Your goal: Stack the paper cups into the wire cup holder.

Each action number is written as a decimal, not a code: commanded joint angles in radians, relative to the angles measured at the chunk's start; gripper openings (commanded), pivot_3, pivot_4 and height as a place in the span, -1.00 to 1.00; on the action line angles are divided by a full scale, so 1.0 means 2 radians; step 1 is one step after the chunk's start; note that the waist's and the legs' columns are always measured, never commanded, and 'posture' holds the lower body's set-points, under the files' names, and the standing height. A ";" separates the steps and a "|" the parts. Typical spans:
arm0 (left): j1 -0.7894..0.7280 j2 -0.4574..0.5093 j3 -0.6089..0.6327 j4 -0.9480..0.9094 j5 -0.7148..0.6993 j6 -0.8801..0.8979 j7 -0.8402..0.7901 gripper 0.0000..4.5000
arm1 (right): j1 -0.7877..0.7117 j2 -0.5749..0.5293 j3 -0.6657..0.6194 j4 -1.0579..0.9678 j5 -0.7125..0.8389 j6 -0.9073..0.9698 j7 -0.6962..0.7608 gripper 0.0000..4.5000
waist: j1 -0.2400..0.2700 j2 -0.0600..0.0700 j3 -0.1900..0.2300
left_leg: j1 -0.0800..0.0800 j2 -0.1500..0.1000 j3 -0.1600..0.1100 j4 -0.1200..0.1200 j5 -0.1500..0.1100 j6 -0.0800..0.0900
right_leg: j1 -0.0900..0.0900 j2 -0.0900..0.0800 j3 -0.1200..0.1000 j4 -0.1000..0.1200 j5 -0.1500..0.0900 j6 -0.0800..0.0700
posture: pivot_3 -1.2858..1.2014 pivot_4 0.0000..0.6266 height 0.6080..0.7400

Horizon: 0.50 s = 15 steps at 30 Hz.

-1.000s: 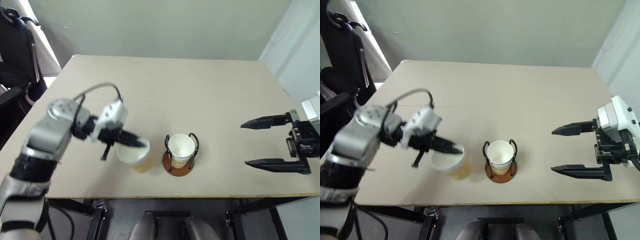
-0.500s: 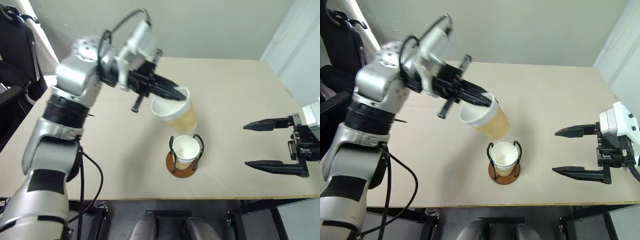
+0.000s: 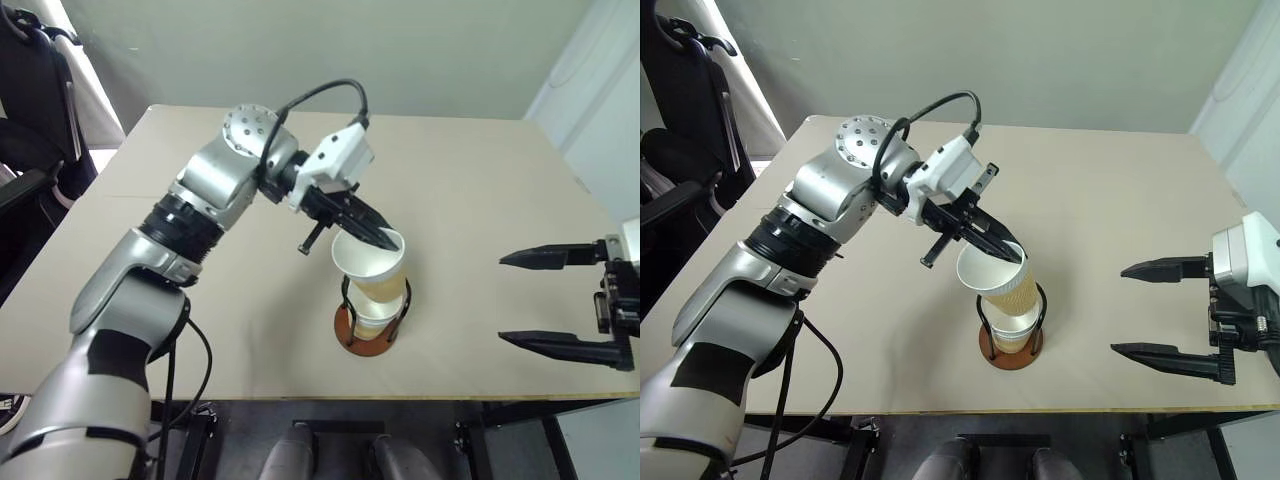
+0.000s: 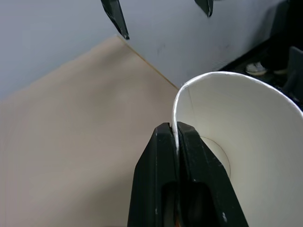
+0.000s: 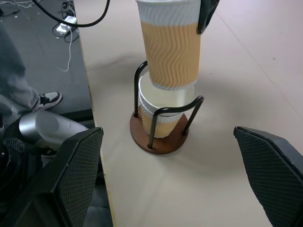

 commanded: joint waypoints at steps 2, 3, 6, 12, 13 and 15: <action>-0.008 0.008 -0.021 -0.008 0.005 -0.023 -0.019 -0.98 | 0.017 0.011 -0.044 -0.024 0.010 0.008 -0.011 1.00 | 0.000 0.000 0.000 | 0.000 0.000 0.000 0.000 0.000 0.000 | 0.000 0.000 0.000 0.000 0.000 0.000 | 0.03 -0.52 1.00; -0.006 0.014 -0.028 -0.014 0.003 -0.024 -0.019 -0.98 | 0.021 0.014 -0.048 -0.027 0.011 0.009 -0.013 1.00 | 0.000 0.000 0.000 | 0.000 0.000 0.000 0.000 0.000 0.000 | 0.000 0.000 0.000 0.000 0.000 0.000 | 0.03 -0.52 1.00; -0.003 0.017 -0.034 -0.013 0.015 -0.038 -0.019 -0.98 | 0.025 0.014 -0.051 -0.032 0.016 0.008 -0.019 1.00 | 0.000 0.000 0.000 | 0.000 0.000 0.000 0.001 0.000 0.000 | 0.000 0.000 0.000 0.000 0.000 0.000 | 0.03 -0.52 1.00; 0.001 0.006 -0.022 -0.021 0.011 0.004 -0.019 -0.38 | 0.030 0.012 -0.060 -0.031 0.018 0.006 -0.016 1.00 | 0.001 0.000 0.000 | 0.000 0.000 0.000 0.002 -0.001 0.002 | 0.001 0.000 0.000 0.000 0.000 0.001 | 0.03 -0.52 1.00; 0.003 0.004 -0.021 -0.022 0.014 0.006 -0.019 -0.22 | 0.031 0.012 -0.060 -0.030 0.016 0.005 -0.015 1.00 | 0.001 0.000 0.000 | 0.000 0.000 0.000 0.003 -0.001 0.002 | 0.001 0.000 0.000 0.000 0.000 0.001 | 0.03 -0.52 1.00; 0.006 0.004 -0.018 -0.023 0.018 0.008 -0.019 0.11 | 0.031 0.011 -0.057 -0.030 0.016 0.003 -0.016 1.00 | 0.001 0.000 0.000 | 0.000 0.000 0.000 0.003 -0.001 0.002 | 0.001 0.000 0.000 0.001 0.000 0.001 | 0.03 -0.52 1.00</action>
